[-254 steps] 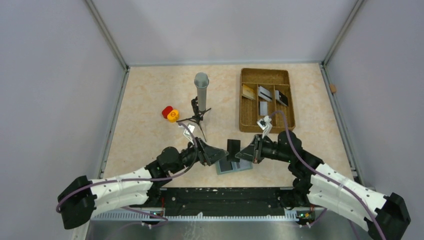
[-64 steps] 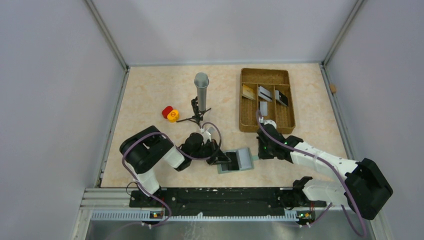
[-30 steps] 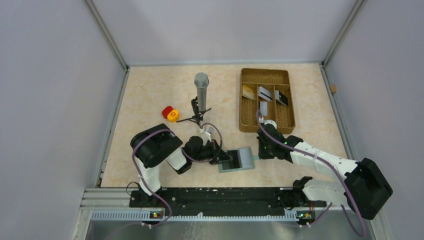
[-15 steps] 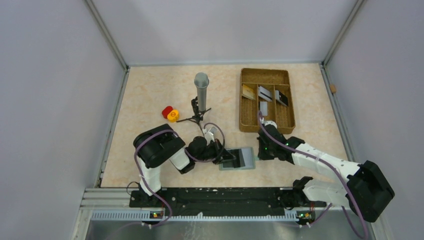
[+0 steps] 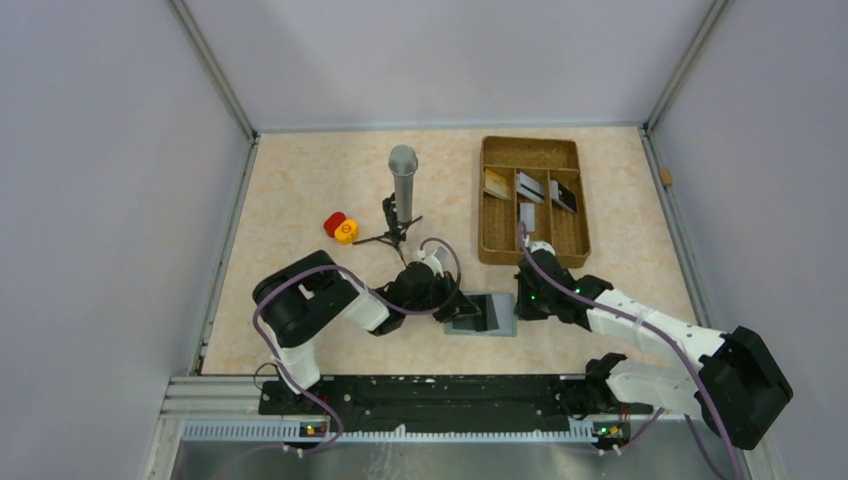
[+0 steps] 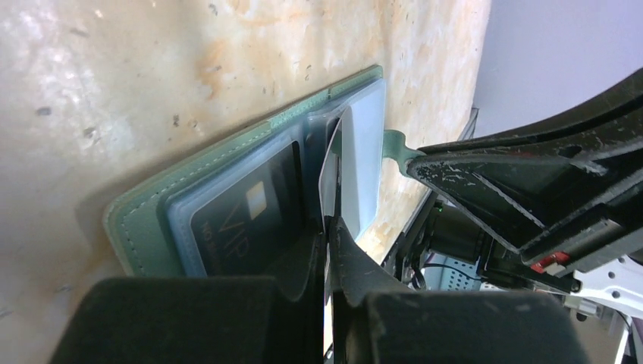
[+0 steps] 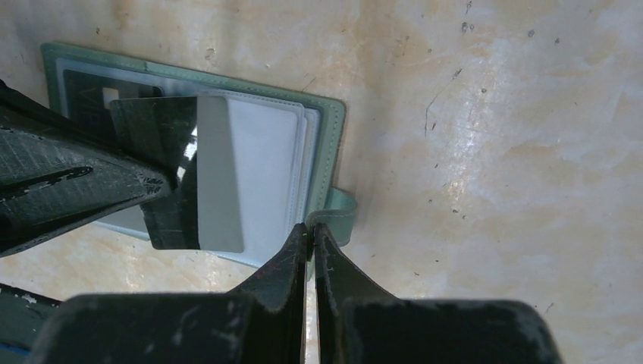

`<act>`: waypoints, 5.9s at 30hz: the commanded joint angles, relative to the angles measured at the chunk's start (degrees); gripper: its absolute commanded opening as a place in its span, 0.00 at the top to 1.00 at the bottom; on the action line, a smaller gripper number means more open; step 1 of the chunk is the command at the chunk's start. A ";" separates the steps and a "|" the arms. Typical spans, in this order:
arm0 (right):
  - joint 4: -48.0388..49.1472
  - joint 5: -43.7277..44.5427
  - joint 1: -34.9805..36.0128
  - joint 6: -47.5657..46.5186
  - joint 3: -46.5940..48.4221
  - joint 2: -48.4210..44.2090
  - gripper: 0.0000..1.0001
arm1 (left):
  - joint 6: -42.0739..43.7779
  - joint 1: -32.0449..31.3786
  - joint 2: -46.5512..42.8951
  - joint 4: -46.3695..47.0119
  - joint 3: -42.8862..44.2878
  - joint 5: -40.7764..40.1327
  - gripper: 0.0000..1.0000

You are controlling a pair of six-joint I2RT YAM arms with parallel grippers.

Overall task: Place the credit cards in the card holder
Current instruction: Insert the credit card into the card holder, then close the card holder at the center of the board.

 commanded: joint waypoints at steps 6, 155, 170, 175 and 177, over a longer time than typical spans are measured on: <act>1.14 1.45 0.36 1.32 -0.45 -1.39 1.00 | 3.44 -0.75 -0.66 -10.27 2.74 0.89 0.95; 2.90 4.52 0.36 4.01 -3.28 -2.48 1.00 | 12.21 -6.74 -6.34 -28.61 17.45 -4.82 0.29; -4.96 6.20 0.36 3.85 1.93 -7.70 1.00 | 13.28 -5.94 -13.05 -29.24 14.29 -4.61 0.23; -7.96 5.95 0.31 2.55 6.42 -8.50 1.00 | 15.41 -4.81 -19.15 -34.68 12.44 -6.60 0.19; -8.18 4.12 0.36 1.49 8.19 -8.49 1.00 | 15.62 -3.91 -21.25 -37.19 11.48 -7.57 0.17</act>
